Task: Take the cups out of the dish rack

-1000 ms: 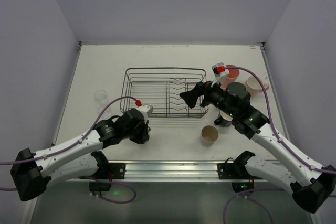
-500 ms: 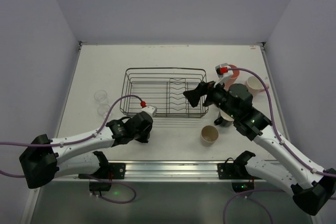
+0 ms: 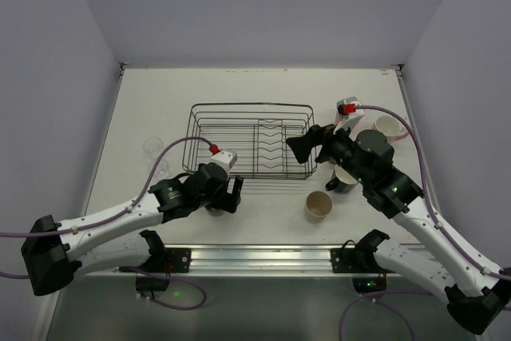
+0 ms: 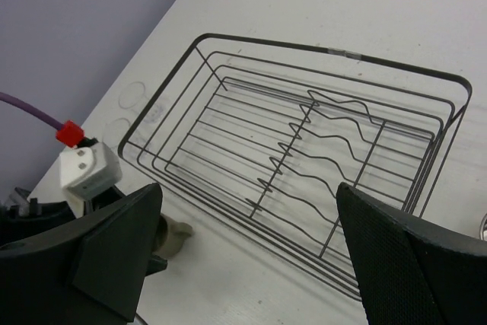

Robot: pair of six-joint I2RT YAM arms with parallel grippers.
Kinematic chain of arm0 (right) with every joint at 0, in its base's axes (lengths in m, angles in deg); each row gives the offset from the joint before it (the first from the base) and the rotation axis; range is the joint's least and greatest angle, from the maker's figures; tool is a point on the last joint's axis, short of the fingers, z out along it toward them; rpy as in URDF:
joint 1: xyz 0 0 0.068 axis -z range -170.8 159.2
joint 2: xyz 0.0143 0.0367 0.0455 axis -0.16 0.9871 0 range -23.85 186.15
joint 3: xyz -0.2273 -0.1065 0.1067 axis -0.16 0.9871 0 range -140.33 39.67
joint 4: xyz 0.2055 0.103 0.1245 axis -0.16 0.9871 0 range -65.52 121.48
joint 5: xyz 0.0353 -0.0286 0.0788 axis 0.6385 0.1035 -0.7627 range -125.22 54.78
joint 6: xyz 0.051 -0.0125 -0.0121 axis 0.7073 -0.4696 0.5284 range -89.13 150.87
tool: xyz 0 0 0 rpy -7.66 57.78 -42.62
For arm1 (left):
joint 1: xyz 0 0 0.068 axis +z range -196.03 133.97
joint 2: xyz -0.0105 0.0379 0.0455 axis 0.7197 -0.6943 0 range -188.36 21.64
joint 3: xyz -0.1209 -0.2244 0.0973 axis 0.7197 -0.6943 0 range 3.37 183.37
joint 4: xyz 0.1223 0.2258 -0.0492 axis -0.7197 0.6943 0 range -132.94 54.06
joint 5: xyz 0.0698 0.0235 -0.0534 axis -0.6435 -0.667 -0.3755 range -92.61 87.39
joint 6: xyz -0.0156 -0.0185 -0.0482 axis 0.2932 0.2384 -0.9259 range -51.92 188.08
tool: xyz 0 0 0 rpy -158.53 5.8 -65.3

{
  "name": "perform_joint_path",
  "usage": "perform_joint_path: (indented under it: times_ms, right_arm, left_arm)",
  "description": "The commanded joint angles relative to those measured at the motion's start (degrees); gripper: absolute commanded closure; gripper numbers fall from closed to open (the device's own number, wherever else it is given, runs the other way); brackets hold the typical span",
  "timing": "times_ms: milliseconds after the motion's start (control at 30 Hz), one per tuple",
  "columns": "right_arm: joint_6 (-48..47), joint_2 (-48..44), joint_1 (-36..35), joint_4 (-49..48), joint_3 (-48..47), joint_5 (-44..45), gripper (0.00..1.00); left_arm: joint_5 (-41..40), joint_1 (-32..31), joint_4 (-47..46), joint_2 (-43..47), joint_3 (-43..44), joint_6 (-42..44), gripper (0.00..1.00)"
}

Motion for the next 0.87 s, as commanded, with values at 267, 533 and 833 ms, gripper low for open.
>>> perform_joint_path:
  times_ms: [267, 533, 833]
  right_arm:
    - [0.1, -15.5, 0.2, 6.1, -6.4, 8.8, 0.04]
    - [-0.6, -27.2, 0.1, 7.5, -8.5, 22.1, 0.01]
    - [0.6, -27.1, 0.2, 7.7, -6.9, 23.8, 0.01]
  left_arm:
    - [-7.5, -0.3, -3.5, 16.9, 22.7, 12.3, 0.01]
    - [-13.3, -0.2, -6.0, 18.8, 31.2, 19.0, 0.02]
    - [-16.0, -0.3, -9.4, 22.2, 26.1, 20.8, 0.00]
